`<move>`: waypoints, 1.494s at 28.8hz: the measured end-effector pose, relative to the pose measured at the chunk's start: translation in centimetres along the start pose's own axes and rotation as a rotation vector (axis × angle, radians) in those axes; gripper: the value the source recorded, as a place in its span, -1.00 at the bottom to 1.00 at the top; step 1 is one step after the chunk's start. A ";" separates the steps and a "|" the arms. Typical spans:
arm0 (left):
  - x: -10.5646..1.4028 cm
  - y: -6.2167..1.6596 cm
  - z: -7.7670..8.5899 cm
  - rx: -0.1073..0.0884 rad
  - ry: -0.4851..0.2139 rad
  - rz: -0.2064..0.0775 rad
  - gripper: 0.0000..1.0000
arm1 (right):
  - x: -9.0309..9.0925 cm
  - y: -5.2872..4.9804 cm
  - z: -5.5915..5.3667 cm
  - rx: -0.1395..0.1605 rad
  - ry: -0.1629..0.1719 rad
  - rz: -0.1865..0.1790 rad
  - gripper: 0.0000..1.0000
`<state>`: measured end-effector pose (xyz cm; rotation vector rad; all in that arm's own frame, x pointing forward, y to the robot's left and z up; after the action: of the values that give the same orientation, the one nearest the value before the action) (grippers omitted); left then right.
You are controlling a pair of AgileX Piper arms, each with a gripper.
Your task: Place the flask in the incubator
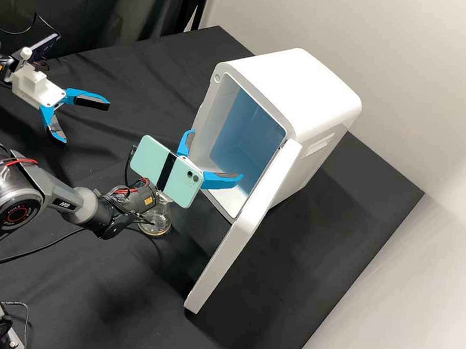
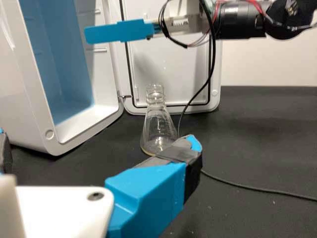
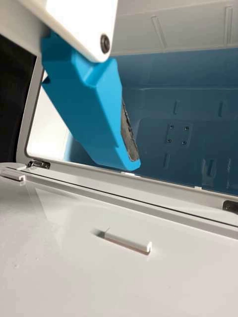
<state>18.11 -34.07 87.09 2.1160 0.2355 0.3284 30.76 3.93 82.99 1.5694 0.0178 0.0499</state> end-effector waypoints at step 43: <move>-0.6 0.20 0.0 0.000 -0.013 0.007 1.00 | -6.2 1.4 0.1 0.034 0.128 0.003 1.00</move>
<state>17.56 -34.34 87.18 2.1187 0.2202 0.3189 24.54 3.58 84.25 1.5981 0.1174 0.1525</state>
